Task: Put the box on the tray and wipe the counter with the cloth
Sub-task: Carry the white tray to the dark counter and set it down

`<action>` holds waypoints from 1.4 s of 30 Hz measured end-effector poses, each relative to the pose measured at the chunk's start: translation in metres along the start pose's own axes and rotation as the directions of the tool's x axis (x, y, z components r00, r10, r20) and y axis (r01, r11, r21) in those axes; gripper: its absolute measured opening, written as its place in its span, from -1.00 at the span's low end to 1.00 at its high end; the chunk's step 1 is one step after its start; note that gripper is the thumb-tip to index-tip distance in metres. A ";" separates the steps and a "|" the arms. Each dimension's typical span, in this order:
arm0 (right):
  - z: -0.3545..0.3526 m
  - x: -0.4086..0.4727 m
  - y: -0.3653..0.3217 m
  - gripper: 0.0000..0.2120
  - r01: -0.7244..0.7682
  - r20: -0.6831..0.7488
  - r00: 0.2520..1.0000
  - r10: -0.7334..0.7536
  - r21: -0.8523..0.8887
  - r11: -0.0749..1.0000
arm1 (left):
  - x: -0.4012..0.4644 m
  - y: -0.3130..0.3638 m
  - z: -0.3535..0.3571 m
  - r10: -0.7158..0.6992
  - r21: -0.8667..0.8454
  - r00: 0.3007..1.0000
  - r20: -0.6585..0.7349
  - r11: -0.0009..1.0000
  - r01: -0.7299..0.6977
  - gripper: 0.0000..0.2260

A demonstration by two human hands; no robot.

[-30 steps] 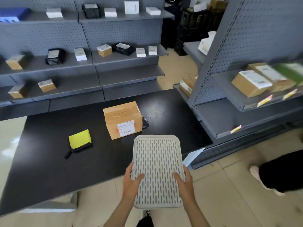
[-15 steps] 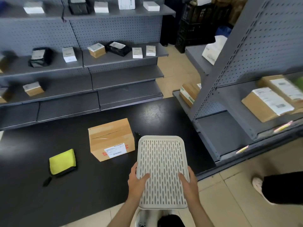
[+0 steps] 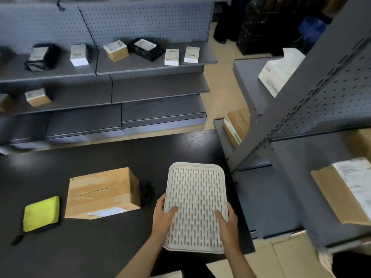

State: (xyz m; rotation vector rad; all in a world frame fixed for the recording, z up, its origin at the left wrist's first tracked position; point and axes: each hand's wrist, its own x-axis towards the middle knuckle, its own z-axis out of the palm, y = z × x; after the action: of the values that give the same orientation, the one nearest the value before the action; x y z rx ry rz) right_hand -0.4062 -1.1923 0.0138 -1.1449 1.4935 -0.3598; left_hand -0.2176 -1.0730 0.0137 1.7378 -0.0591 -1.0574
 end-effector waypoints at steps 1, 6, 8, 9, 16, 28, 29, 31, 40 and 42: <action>-0.003 0.011 -0.004 -0.44 0.003 0.007 1.000 -0.003 -0.003 1.000 | 0.004 0.006 0.007 -0.006 -0.014 1.000 -0.005 1.000 0.006 -0.50; -0.012 0.070 -0.015 -0.40 0.007 0.083 0.997 -0.005 -0.026 1.000 | 0.027 0.026 0.042 -0.049 -0.041 0.997 -0.067 0.998 0.046 -0.49; -0.014 0.092 -0.012 -0.30 0.022 0.104 0.994 -0.017 -0.052 0.998 | 0.036 0.025 0.050 -0.078 -0.034 0.993 -0.083 0.997 0.075 -0.47; -0.015 0.102 -0.009 -0.27 0.030 0.114 0.993 -0.022 -0.066 0.997 | 0.041 0.024 0.053 -0.084 -0.021 0.992 -0.091 0.996 0.083 -0.46; -0.027 0.122 -0.026 -0.47 0.036 0.177 0.984 -0.019 -0.092 0.995 | 0.049 0.017 0.068 -0.162 -0.042 0.982 -0.092 0.986 0.159 -0.46; -0.029 0.130 -0.003 -0.36 0.039 0.231 0.973 0.002 -0.174 0.984 | 0.051 0.011 0.058 -0.250 0.033 0.968 -0.021 0.968 0.251 -0.55; -0.030 0.131 -0.003 -0.37 0.042 0.235 0.972 0.003 -0.188 0.981 | 0.048 0.013 0.056 -0.237 0.035 0.971 -0.010 0.971 0.237 -0.60; -0.031 0.134 -0.004 -0.40 0.062 0.234 0.972 -0.004 -0.241 0.969 | 0.045 0.012 0.049 -0.217 0.072 0.976 0.014 0.974 0.216 -0.63; -0.001 0.091 -0.029 -0.65 0.597 0.514 0.802 -0.304 -0.678 0.428 | 0.004 0.015 -0.009 0.021 0.830 1.000 -0.022 0.558 0.007 -0.54; 0.017 0.079 -0.034 -0.66 0.643 0.567 0.766 -0.302 -0.671 0.370 | -0.006 0.014 -0.028 0.055 0.876 0.997 -0.045 0.482 0.013 -0.56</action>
State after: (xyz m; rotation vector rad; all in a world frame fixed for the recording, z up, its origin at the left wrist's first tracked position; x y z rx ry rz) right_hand -0.3655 -1.2652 -0.0114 -2.3487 0.9140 0.2660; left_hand -0.1965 -1.0554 0.0303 2.6983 -0.7074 -1.0027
